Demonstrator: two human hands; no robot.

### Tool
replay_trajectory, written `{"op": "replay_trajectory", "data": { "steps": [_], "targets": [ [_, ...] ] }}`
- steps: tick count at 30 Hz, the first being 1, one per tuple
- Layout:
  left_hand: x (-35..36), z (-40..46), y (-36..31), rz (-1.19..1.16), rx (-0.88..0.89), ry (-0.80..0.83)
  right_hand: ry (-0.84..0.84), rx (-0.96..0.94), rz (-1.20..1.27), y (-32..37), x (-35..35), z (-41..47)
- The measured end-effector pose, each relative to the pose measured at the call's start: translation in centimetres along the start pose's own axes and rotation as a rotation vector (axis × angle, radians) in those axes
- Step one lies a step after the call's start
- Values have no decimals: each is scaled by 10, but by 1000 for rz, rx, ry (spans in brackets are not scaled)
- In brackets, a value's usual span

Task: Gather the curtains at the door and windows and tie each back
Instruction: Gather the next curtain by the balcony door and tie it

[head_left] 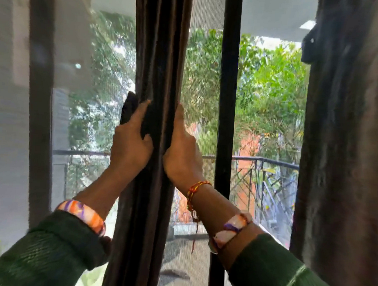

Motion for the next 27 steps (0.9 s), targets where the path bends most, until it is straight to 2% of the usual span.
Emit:
{"op": "replay_trajectory", "data": {
  "steps": [2,5,12,14,16,19,23,25,27],
  "targets": [
    [5,-16,8,-70,-16,-29,25,6,-1,-10,-3,-13],
    [11,-45,12,-129,-21,10,58,68,-31,-27,-12,-31],
    [-4,-100,17,39,5,127,28,129,-42,-48,-23,-79],
    [-16,-115,15,54,14,131,-18,107,-50,-49,-20,-94],
    [-24,-129,16,53,-1,131,-134,22,-110,-45,-14,-111],
    [-26,-151,17,83,53,192,-251,-70,-216,-31,-8,-134],
    [-27,-172,18,112,93,317,-178,-174,-282,-9,7,-155],
    [-25,-178,20,110,63,361,-87,-118,-156,-10,16,-163],
    [-23,-181,20,104,-21,385,-27,26,34,-19,22,-169]
  ]
}}
Point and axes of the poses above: each hand's wrist, its own z-axis towards the middle knuckle, its own x-axis out of the palm, y = z × x, the point moved 4 cm from there along z, towards the middle knuckle, and after that the axes turned 9 degrees about -x, right-handed, at the moved point
